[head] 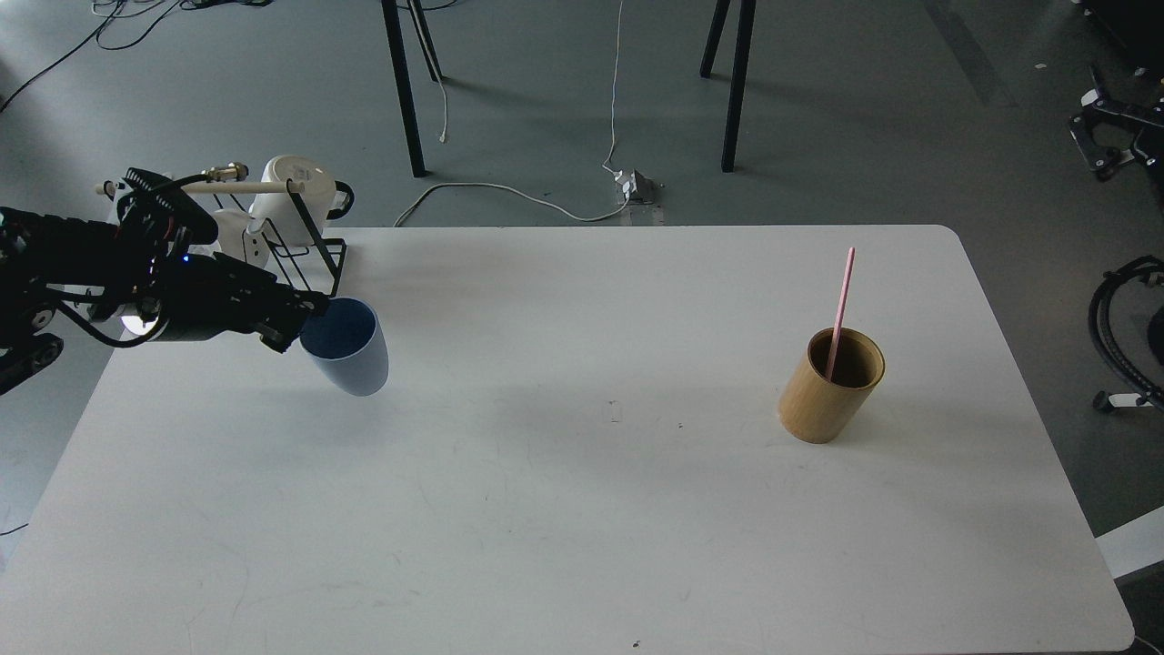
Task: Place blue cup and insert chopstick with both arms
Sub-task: 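Carry the blue cup toward the table center and set it down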
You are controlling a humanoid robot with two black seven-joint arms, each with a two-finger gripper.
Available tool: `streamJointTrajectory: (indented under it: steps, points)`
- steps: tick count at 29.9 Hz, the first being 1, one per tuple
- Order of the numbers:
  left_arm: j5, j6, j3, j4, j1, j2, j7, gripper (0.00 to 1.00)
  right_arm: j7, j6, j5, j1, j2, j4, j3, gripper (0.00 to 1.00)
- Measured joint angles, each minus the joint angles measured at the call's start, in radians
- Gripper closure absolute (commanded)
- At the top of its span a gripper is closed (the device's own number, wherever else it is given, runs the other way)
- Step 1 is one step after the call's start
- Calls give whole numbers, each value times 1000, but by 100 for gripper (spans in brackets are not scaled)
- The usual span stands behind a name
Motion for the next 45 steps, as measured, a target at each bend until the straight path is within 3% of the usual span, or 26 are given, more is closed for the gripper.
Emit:
streamJointTrajectory:
  steps: [6, 12, 16, 28, 45]
  points:
    - [3, -52, 6, -4, -110, -196, 15, 99, 1, 0, 0, 0, -32, 1, 4, 1]
    - [15, -53, 26, 6, -122, -403, 125, 98, 1, 0, 1, -1, -63, 1, 18, 1]
    - [56, -53, 74, 35, -122, -500, 163, 98, 1, 0, 2, -3, -75, 1, 21, 1]
    - [144, -53, 112, 194, -100, -663, 167, 97, 1, 0, 2, -12, -89, 0, 21, 1]
    - [144, -53, 112, 219, -73, -673, 159, 94, 1, 0, 2, -15, -109, -1, 20, 1]
